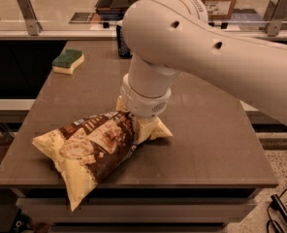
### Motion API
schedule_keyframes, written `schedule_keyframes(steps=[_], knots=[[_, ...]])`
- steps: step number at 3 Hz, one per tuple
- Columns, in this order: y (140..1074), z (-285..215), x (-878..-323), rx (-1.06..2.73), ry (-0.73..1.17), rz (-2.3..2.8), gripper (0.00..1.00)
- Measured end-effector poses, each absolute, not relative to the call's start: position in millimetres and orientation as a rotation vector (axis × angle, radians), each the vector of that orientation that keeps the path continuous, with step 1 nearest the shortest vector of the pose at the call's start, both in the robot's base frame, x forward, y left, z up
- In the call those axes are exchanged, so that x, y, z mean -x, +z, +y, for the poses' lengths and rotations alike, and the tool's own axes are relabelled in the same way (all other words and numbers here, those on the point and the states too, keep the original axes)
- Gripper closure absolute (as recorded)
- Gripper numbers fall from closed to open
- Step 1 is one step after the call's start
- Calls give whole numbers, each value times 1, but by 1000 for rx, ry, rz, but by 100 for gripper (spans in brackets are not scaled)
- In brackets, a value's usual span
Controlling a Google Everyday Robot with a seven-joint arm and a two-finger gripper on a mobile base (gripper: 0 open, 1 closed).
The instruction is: Move brown chip bag near pepsi can
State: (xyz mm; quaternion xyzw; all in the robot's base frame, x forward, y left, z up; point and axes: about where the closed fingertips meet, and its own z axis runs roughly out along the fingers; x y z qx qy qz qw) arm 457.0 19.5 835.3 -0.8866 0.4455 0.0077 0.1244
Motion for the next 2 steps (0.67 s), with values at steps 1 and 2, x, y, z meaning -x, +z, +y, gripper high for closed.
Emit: schedule_keyframes(steps=[1, 2], knots=[[844, 7, -468, 2555, -9, 1341, 100], [859, -19, -491, 2495, -61, 1438, 100]])
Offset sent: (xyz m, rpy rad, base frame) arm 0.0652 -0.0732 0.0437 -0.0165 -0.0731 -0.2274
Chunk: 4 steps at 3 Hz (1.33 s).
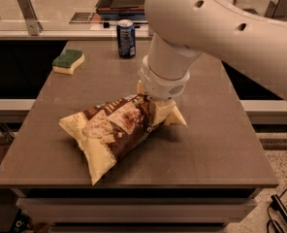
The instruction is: Move brown chip bag near pepsi can
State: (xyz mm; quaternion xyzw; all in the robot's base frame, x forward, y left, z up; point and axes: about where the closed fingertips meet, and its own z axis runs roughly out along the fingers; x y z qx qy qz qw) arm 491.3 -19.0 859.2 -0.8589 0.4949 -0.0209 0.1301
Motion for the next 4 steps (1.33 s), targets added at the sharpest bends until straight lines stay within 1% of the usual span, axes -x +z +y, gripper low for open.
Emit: schedule_keyframes(steps=[4], knots=[[951, -125, -615, 2246, -419, 1773, 100]])
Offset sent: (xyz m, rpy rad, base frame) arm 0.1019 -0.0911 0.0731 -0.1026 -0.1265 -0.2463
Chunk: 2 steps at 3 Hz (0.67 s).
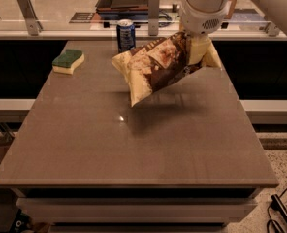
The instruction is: Move brown chip bag near pepsi can
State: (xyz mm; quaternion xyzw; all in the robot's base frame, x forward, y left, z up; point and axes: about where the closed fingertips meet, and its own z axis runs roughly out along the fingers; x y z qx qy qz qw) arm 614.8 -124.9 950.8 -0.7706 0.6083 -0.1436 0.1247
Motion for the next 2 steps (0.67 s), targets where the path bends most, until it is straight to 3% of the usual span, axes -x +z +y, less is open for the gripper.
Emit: schedule_keyframes(steps=[2], knots=[[990, -166, -665, 2071, -615, 1904, 100]])
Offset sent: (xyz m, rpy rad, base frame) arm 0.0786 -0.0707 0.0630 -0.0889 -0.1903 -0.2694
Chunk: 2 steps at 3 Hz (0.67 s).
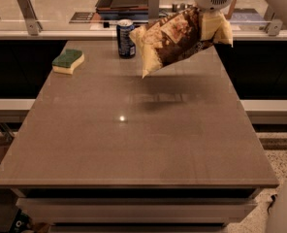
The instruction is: Move brown chip bag near pepsi can
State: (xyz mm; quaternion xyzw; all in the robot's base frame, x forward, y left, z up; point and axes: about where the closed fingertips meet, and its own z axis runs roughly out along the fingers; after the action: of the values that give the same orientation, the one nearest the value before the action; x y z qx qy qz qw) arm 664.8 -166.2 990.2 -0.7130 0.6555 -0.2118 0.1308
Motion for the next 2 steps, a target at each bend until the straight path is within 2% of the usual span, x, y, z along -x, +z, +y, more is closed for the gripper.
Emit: schedule_keyframes(steps=[2], knots=[[991, -195, -707, 1983, -751, 1957, 100]])
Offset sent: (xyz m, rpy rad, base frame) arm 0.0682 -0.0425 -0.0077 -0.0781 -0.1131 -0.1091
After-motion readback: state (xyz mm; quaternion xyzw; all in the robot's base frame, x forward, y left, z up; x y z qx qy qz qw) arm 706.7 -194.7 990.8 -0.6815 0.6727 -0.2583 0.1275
